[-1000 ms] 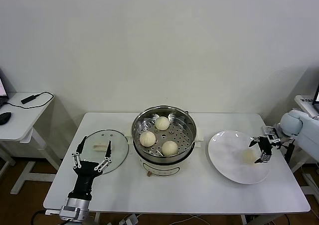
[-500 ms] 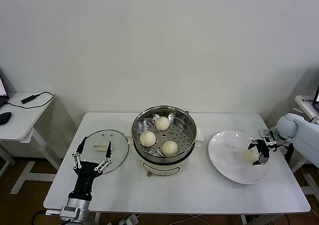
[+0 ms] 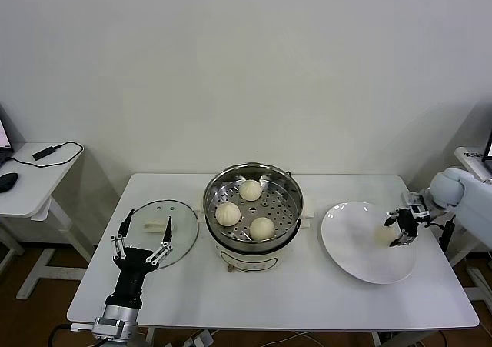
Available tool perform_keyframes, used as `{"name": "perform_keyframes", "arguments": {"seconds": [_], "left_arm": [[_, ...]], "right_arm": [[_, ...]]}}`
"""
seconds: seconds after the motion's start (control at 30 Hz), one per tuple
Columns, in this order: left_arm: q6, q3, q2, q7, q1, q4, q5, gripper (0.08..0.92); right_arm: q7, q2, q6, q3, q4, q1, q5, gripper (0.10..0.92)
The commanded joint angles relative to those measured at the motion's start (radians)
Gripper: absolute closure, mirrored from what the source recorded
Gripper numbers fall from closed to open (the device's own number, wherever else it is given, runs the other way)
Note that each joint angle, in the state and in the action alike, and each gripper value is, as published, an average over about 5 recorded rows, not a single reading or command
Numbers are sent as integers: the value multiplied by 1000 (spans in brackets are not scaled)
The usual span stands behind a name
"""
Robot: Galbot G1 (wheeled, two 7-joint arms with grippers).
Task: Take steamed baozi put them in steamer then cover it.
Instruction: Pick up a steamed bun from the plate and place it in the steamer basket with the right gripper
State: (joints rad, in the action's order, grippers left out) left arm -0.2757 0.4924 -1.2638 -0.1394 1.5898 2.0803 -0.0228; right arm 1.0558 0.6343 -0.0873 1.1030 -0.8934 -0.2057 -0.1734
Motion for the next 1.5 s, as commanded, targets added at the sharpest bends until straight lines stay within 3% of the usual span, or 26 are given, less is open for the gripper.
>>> {"name": "perform_keyframes", "arguments": {"seconds": [0.03, 0.27, 0.6, 1.0, 1.5], "left_arm": [[3, -5, 2, -1, -1, 6, -3, 177], [-6, -7, 4, -2, -2, 4, -15, 177], [-5, -17, 12, -2, -10, 8, -15, 177], [-7, -10, 13, -4, -9, 12, -11, 177], [-6, -2, 6, -6, -9, 11, -9, 177]], "right_arm": [[128, -8, 21, 136, -134, -274, -68, 374], [163, 96, 119, 433, -303, -630, -313, 378], [96, 347, 210, 507, -420, -758, -514, 381], [21, 511, 248, 519, -345, -607, -509, 383], [-22, 534, 266, 502, -253, -488, -437, 389]]}}
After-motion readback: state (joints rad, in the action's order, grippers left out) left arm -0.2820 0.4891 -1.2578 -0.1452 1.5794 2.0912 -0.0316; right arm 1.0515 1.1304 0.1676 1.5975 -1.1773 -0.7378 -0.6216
